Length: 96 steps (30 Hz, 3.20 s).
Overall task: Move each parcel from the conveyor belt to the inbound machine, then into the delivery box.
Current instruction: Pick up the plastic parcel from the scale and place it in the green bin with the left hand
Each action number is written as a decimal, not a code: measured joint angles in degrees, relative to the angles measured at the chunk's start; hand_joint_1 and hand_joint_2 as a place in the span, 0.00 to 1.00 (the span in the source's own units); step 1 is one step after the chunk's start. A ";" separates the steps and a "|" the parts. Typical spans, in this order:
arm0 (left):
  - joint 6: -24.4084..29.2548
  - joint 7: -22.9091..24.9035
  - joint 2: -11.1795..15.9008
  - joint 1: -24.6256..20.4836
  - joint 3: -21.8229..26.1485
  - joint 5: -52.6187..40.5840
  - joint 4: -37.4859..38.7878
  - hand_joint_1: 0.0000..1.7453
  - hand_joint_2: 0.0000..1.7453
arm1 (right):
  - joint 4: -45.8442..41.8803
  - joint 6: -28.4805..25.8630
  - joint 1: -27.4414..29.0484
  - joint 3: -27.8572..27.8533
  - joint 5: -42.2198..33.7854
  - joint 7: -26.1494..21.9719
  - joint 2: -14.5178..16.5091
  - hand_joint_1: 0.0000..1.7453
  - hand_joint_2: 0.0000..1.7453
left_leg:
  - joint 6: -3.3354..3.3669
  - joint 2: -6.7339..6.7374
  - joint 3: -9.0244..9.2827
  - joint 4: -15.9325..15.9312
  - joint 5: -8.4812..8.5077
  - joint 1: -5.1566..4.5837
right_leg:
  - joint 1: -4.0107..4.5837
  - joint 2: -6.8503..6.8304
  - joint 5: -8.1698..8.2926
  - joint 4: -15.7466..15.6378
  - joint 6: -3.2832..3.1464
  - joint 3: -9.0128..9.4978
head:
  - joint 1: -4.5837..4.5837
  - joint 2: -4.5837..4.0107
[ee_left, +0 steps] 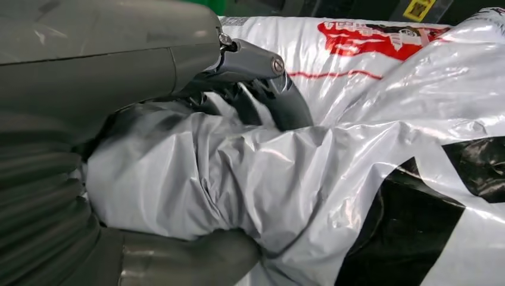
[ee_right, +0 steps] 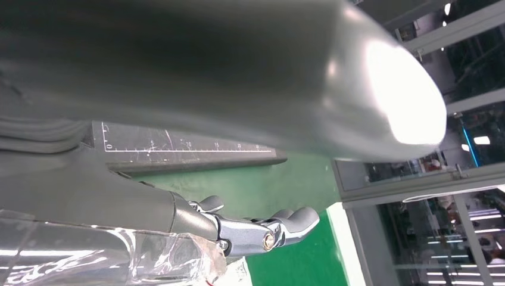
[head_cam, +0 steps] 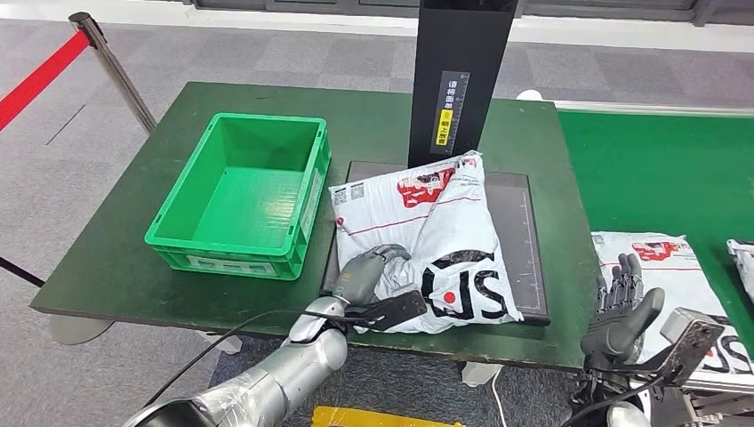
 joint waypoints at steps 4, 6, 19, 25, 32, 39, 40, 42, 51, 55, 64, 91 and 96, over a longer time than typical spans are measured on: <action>0.53 -1.48 -0.01 -0.16 1.02 0.05 -0.09 1.00 1.00 | -0.89 0.72 0.45 0.00 0.10 0.55 0.35 0.00 0.00 | 0.00 0.01 0.01 0.00 0.00 0.00 | 0.00 0.01 0.00 0.00 0.00 0.00 | 0.01 0.00; 0.62 -1.93 -0.02 -0.22 1.37 0.08 -0.15 1.00 1.00 | -1.02 0.82 0.50 0.00 0.16 0.73 0.45 0.00 0.00 | 0.00 0.01 0.01 0.00 0.00 0.00 | 0.00 0.01 0.00 0.00 0.00 0.00 | 0.01 0.00; 2.90 -5.63 -0.02 -0.25 3.79 -0.18 -0.21 1.00 1.00 | -0.68 -0.08 0.51 0.91 -0.93 0.73 0.47 0.00 0.00 | 0.00 0.01 -0.01 0.00 -0.01 0.00 | 0.00 0.02 -0.01 0.00 0.00 -0.03 | 0.00 0.00; 4.29 -6.21 -0.04 -0.17 4.11 -1.24 -0.28 1.00 1.00 | -0.64 -0.63 0.61 1.28 -1.44 0.68 0.44 0.00 0.00 | -0.01 0.01 -0.03 0.00 -0.01 0.00 | 0.00 0.03 -0.01 0.00 0.00 -0.07 | 0.00 0.00; 5.39 -6.21 -0.04 -0.07 4.15 -2.76 -0.59 1.00 1.00 | -0.62 -1.76 0.69 1.60 -1.36 0.60 0.43 0.00 0.00 | -0.01 0.02 -0.05 0.00 -0.01 0.00 | 0.00 0.03 -0.01 0.00 0.00 -0.10 | 0.01 0.00; 6.66 -4.31 -0.04 -0.05 4.15 -6.40 -1.29 1.00 1.00 | -0.62 -2.09 0.70 1.66 -1.36 0.69 0.43 0.00 0.00 | -0.01 0.02 -0.08 0.00 -0.01 0.00 | 0.00 0.03 -0.01 0.00 0.00 -0.13 | 0.01 0.00; 6.69 -4.20 -0.04 -0.05 4.15 -6.56 -1.38 1.00 1.00 | -0.62 -2.10 0.70 1.66 -1.36 0.69 0.43 0.00 0.00 | -0.01 0.02 -0.09 0.00 -0.01 0.00 | 0.00 0.03 -0.01 0.00 0.00 -0.14 | 0.01 0.00; 6.72 -4.01 -0.04 -0.05 4.15 -6.78 -1.50 1.00 1.00 | -0.62 -2.10 0.70 1.67 -1.36 0.69 0.43 0.00 0.00 | -0.01 0.02 -0.09 0.00 -0.01 0.00 | 0.00 0.03 -0.01 0.00 0.00 -0.15 | 0.00 0.00; 7.25 -1.14 -0.03 -0.08 4.10 -11.56 -2.84 1.00 1.00 | -0.04 -2.24 0.42 1.70 -1.31 0.78 0.44 0.00 0.00 | -0.01 0.02 -0.13 0.00 -0.01 0.00 | 0.00 0.03 -0.01 0.01 0.00 -0.17 | 0.00 0.00; 7.63 0.51 0.07 -0.30 4.02 -14.63 -4.22 1.00 1.00 | 0.31 -2.66 0.17 1.69 -1.00 0.84 0.46 0.00 0.00 | -0.01 0.01 -0.14 0.00 -0.01 0.00 | 0.00 0.02 -0.01 0.01 0.00 -0.19 | 0.01 0.00; 7.09 4.41 0.87 -0.58 3.25 -22.69 -12.42 1.00 1.00 | 0.26 -3.12 0.43 1.68 -0.01 1.00 0.54 0.00 0.00 | -0.01 0.01 -0.24 0.00 -0.01 0.00 | 0.00 0.03 -0.01 0.01 0.00 -0.32 | 0.01 0.00; 5.30 8.69 6.08 -1.09 0.91 -29.68 -29.07 1.00 1.00 | 1.37 -3.48 0.20 1.68 -0.44 0.95 0.54 0.00 0.00 | -0.01 0.02 -0.31 0.00 0.00 0.00 | 0.00 0.03 0.00 0.02 -0.01 -0.40 | 0.00 0.00; 5.05 9.06 6.14 -1.13 0.91 -29.95 -29.22 1.00 1.00 | 1.37 -3.48 0.19 1.68 -0.44 0.95 0.54 0.00 0.00 | -0.01 0.02 -0.31 0.00 0.00 0.00 | 0.00 0.03 0.00 0.02 -0.01 -0.40 | 0.00 0.00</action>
